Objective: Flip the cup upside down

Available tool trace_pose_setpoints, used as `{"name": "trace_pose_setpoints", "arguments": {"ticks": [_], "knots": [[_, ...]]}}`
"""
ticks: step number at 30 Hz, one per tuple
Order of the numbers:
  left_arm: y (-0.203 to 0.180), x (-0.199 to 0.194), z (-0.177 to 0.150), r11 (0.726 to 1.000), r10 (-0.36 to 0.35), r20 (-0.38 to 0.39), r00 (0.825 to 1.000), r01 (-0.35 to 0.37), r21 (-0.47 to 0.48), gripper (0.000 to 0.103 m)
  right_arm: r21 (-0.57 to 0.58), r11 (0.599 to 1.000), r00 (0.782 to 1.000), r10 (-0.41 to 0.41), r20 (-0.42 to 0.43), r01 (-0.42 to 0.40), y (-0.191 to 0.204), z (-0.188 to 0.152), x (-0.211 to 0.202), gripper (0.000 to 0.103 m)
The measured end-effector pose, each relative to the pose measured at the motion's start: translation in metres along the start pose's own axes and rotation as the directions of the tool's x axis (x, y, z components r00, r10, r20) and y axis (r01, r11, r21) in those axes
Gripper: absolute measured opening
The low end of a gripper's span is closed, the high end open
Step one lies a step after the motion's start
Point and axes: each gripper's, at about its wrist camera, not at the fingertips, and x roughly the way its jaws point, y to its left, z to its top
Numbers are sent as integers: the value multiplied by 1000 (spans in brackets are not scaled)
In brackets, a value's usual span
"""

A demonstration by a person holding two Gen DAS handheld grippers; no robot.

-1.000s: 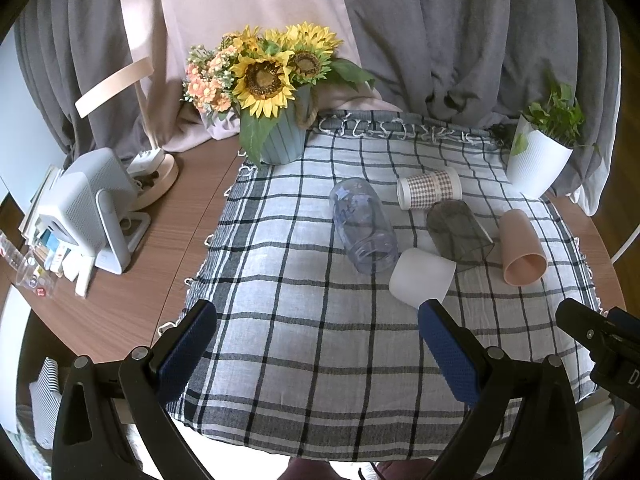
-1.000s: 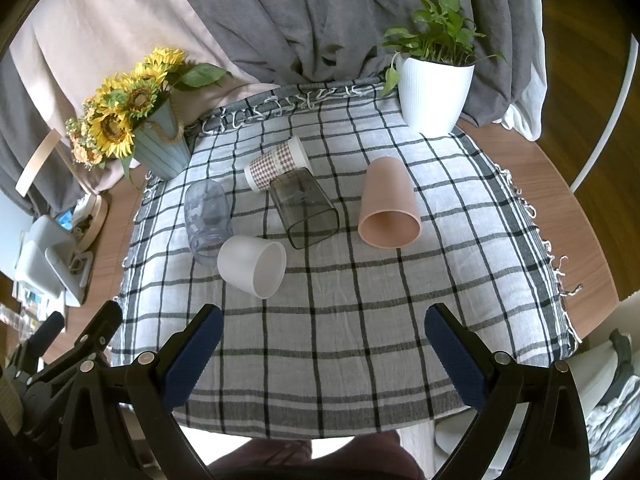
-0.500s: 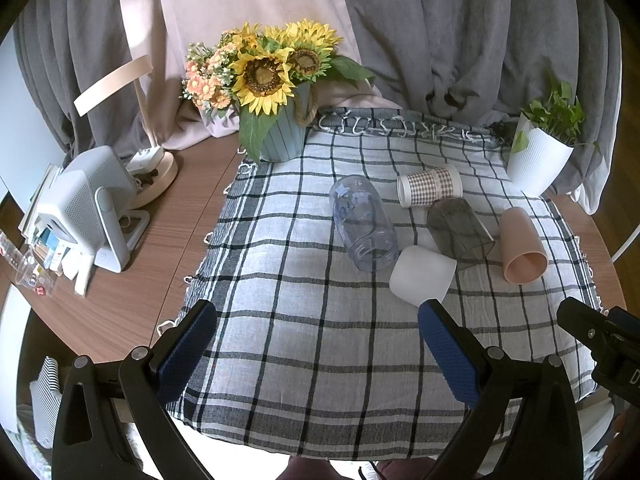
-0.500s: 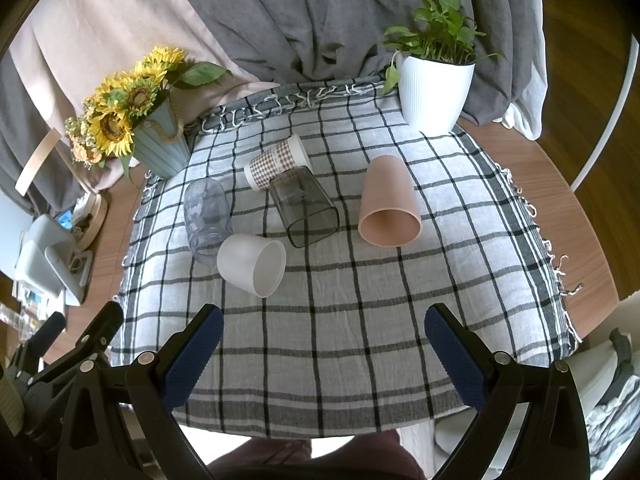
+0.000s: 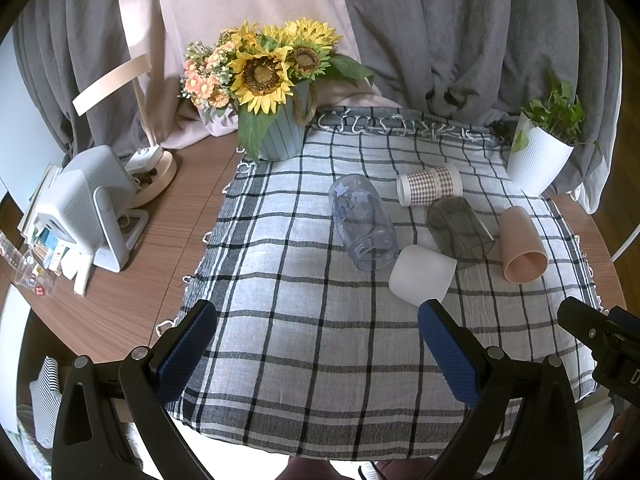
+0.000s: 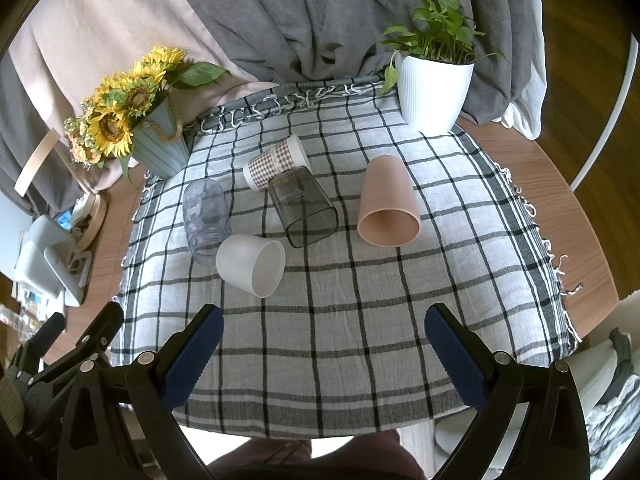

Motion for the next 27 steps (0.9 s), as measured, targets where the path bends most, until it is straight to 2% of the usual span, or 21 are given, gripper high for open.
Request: {"name": "trace_pose_setpoints", "arguments": {"ticks": [14, 20, 27], "knots": [[0, 2, -1, 1000, 2, -6, 1000, -2, 0, 103, -1, 1000, 1000, 0, -2, 0, 1, 2, 1, 101], [8, 17, 5, 999, 31, -51, 998, -31, -5, 103, -27, 999, 1000, 18, -21, -19, 7, 5, 11, 101], [37, 36, 12, 993, 57, -122, 991, -68, -94, 103, -100, 993, 997, 63, -51, -68, 35, 16, 33, 101]]}}
